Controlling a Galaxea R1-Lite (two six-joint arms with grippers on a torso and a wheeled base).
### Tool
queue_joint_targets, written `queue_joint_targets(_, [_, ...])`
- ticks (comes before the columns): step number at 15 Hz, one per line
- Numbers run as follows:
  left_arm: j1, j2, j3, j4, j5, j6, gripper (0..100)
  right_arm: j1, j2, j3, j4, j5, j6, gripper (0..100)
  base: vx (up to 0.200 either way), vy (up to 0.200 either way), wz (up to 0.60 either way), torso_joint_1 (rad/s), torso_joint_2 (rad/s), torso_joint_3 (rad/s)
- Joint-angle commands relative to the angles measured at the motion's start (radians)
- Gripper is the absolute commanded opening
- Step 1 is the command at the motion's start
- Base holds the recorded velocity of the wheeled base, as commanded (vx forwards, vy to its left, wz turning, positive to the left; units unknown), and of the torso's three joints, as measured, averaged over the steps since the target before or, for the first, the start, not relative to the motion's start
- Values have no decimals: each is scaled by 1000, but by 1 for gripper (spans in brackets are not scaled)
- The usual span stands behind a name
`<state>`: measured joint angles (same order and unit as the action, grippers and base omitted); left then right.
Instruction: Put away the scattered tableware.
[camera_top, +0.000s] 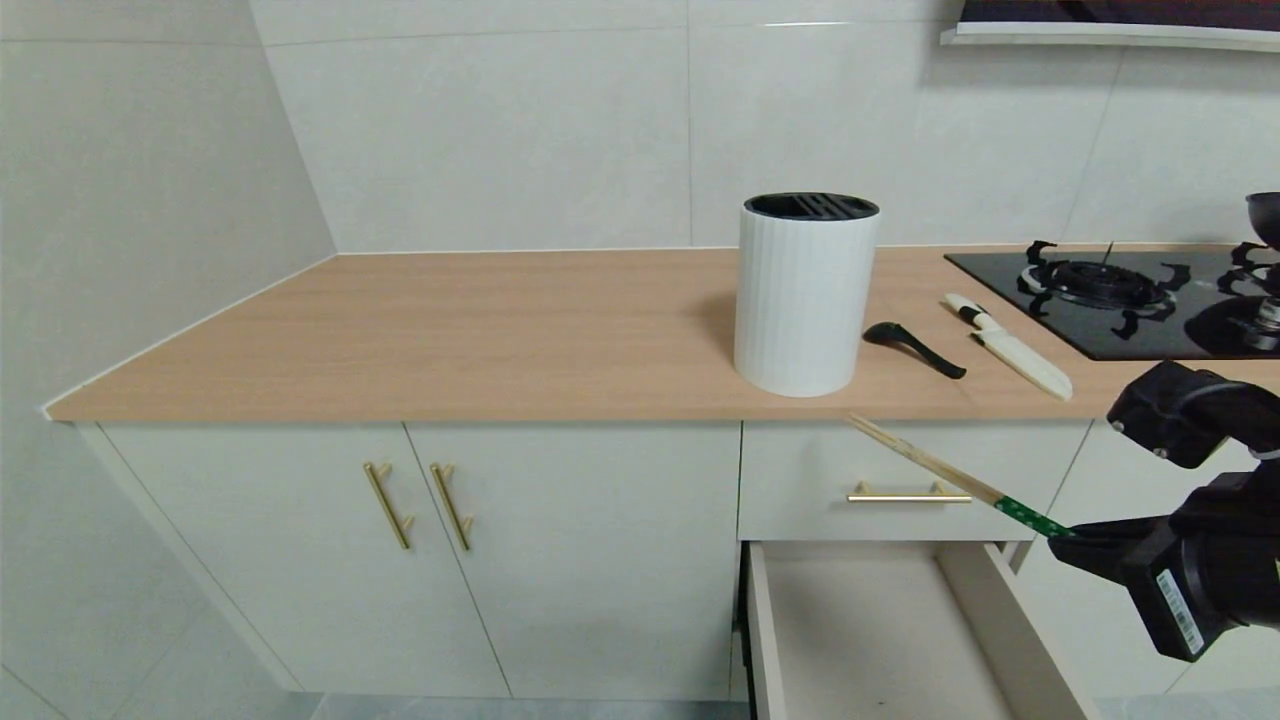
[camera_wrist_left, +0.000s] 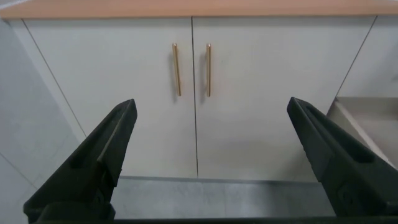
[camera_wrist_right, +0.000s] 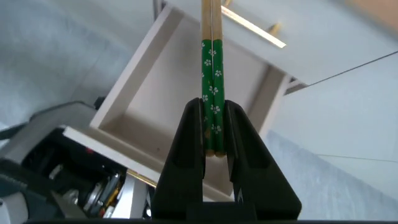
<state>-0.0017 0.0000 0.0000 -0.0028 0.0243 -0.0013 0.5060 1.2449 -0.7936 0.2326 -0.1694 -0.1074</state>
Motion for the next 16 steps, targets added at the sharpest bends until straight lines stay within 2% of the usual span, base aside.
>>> queue_joint_targets(1, [0, 2, 0, 0, 0, 0, 100, 23, -1, 8, -1, -1, 0, 0, 0, 0, 0, -203, 486, 276])
queue_joint_targets(9, [0, 2, 0, 0, 0, 0, 100, 45, 28, 22, -7, 4, -18, 0, 0, 0, 0, -175, 465, 290])
queue_joint_targets(13, [0, 2, 0, 0, 0, 0, 100, 45, 59, 47, -67, 4, -18, 0, 0, 0, 0, -133, 444, 316])
queue_joint_targets(16, [0, 2, 0, 0, 0, 0, 100, 45, 74, 50, -67, 4, -18, 0, 0, 0, 0, -53, 191, 129])
